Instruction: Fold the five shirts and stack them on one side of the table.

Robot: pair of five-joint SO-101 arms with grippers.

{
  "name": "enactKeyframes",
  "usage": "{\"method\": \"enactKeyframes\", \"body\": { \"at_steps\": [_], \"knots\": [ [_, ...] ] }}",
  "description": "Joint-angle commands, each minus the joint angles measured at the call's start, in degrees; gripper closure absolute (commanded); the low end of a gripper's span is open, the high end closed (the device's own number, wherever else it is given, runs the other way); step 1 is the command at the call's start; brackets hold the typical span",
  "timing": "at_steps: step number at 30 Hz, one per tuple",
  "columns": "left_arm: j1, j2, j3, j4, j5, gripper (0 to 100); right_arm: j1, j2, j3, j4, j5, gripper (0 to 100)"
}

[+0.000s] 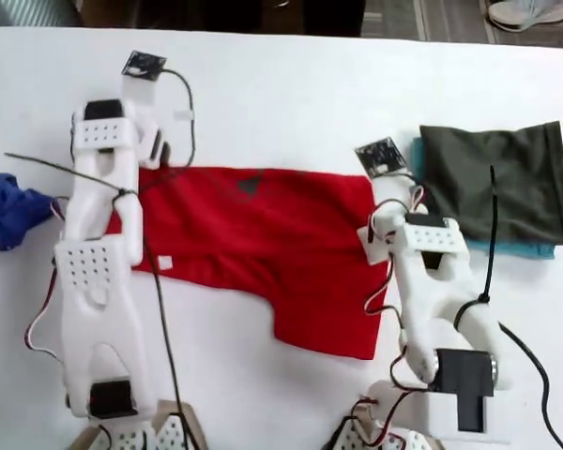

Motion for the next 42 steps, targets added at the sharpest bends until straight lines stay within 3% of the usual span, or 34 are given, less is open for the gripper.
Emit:
{"method": "enactKeyframes", "body": {
  "at_steps": [1, 6, 8, 15, 23, 33, 37, 42],
  "knots": [
    [-0.26, -0.97, -12.35, 7.91, 0.70, 82, -2.51, -7.08, -0.88, 1.89, 0.35, 97.3],
    [0.53, -0.62, -29.49, 21.71, 0.62, 82, -5.93, -18.24, -0.53, 11.74, 0.79, 82.8],
    [0.79, -0.26, -35.21, 26.11, 0.62, 82, -8.13, -21.76, 0.53, 15.69, 4.13, 79.2],
    [-2.46, -0.70, -27.47, 25.85, 2.29, 82, -13.49, -30.46, 15.12, 14.90, 14.77, 79.0],
    [-2.64, -6.86, -24.57, 26.02, 3.52, 82, -13.49, -26.51, 18.81, 8.13, 15.74, 78.8],
    [-2.55, -31.30, 9.36, 23.47, 4.57, 82, -13.41, -21.58, 18.73, 6.90, 15.74, 79.7],
    [-3.34, -40.26, 27.38, 14.95, 4.31, 82, -12.88, -22.11, 18.29, 3.91, 15.74, 98.5],
    [-3.25, -48.97, 55.60, -0.44, 4.22, 82, -12.35, -22.11, 14.42, 6.02, 15.30, 97.7]
  ]
}}
